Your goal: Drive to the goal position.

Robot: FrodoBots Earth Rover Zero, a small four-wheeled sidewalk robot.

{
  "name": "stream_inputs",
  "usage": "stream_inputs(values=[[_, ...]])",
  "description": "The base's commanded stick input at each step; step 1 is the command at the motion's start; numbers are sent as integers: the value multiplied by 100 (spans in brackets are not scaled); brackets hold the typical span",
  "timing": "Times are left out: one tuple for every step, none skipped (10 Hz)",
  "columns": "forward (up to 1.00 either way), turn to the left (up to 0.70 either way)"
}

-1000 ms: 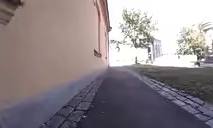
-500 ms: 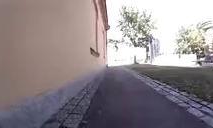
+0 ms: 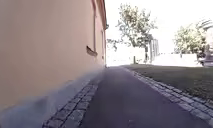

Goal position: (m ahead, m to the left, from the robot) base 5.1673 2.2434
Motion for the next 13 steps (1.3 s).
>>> stream_inputs(values=[[70, 0], [70, 0], [70, 0], [70, 0], [70, 0], [70, 0], [70, 0], [70, 0], [70, 0], [70, 0], [70, 0], [70, 0], [70, 0]])
